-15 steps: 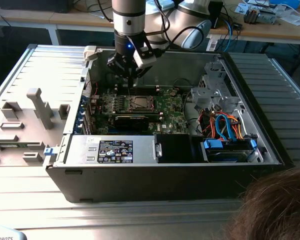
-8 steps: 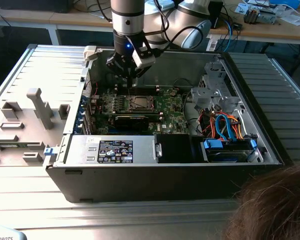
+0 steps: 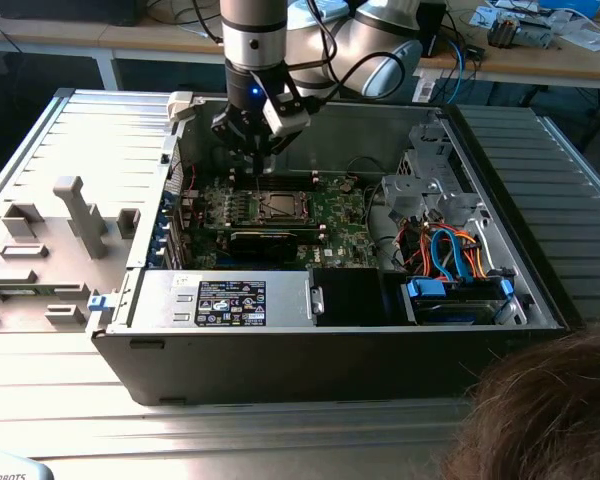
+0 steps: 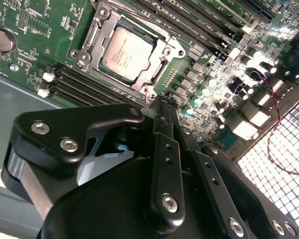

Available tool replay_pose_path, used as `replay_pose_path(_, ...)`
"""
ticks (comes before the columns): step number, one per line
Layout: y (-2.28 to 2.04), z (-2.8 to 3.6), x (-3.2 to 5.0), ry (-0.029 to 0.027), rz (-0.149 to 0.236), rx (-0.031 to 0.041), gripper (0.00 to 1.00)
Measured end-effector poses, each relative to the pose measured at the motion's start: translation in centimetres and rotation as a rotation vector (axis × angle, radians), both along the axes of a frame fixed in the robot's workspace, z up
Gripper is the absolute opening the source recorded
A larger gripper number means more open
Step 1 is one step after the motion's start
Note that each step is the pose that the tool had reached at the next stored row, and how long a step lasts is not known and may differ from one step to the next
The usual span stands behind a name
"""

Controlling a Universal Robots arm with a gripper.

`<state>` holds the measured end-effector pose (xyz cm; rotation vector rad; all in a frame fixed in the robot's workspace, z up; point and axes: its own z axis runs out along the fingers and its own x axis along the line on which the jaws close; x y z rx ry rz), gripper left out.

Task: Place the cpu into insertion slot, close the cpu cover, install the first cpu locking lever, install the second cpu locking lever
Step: 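Install the first cpu locking lever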

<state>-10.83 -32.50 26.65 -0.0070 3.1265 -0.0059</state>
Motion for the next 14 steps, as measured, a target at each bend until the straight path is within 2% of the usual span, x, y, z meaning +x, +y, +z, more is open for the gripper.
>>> replay_pose_path(14,0.25,0.00,-0.17,0.0000,0.000,0.0000,0.11)
